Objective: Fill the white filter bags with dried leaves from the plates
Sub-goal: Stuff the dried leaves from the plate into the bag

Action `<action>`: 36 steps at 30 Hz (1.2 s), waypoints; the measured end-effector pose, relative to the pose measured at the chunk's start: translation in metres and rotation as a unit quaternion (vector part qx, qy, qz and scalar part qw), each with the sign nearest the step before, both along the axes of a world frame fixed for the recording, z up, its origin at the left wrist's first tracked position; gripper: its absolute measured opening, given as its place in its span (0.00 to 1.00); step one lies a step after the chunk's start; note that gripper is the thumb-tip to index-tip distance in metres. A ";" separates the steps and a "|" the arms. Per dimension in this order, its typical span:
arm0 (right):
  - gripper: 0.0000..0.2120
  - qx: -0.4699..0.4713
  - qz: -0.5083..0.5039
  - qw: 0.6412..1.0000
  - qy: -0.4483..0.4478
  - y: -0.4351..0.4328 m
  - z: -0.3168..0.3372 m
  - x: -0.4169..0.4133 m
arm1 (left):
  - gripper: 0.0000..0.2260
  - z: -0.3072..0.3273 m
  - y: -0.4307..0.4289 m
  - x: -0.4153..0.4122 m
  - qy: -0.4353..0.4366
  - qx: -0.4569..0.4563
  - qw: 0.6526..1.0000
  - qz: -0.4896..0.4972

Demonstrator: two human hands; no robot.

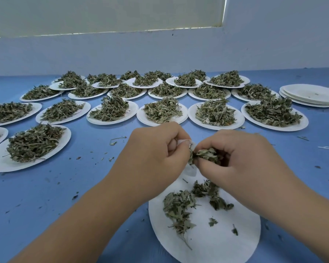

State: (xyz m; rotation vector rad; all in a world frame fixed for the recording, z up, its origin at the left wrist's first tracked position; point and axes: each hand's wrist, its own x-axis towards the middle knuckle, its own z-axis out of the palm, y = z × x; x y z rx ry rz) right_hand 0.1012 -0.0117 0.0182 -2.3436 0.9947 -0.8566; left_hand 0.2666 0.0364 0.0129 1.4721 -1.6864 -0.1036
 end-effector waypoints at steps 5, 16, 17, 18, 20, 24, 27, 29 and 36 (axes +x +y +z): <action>0.06 -0.054 -0.016 0.997 0.046 0.004 -0.002 0.002 | 0.07 0.000 0.000 -0.003 0.036 0.014 0.999 -0.009; 0.11 -0.074 -0.025 0.995 0.069 0.011 0.001 0.004 | 0.07 0.001 0.000 -0.009 0.116 0.044 0.992 0.000; 0.14 -0.066 -0.032 0.996 0.051 0.011 0.001 0.004 | 0.07 0.001 0.001 -0.008 0.116 0.045 0.992 0.001; 0.14 -0.057 -0.034 0.997 0.037 0.010 0.001 0.004 | 0.07 0.001 0.001 -0.008 0.116 0.044 0.992 0.003; 0.14 -0.033 -0.022 0.999 0.015 0.010 0.001 0.003 | 0.08 0.002 0.001 -0.008 0.122 0.043 0.992 0.007; 0.14 0.017 0.017 0.999 -0.044 0.009 0.005 -0.002 | 0.08 0.004 0.001 -0.007 0.136 0.040 0.990 0.016; 0.09 -0.023 0.032 0.997 -0.069 0.007 0.005 -0.002 | 0.07 0.004 0.001 -0.008 0.142 0.043 0.989 0.016; 0.06 -0.062 0.031 0.996 -0.056 0.007 0.002 0.000 | 0.07 0.004 0.001 -0.009 0.143 0.048 0.988 0.011; 0.07 -0.095 0.022 0.993 -0.069 0.002 -0.004 0.001 | 0.07 0.005 0.003 -0.009 0.145 0.057 0.988 -0.009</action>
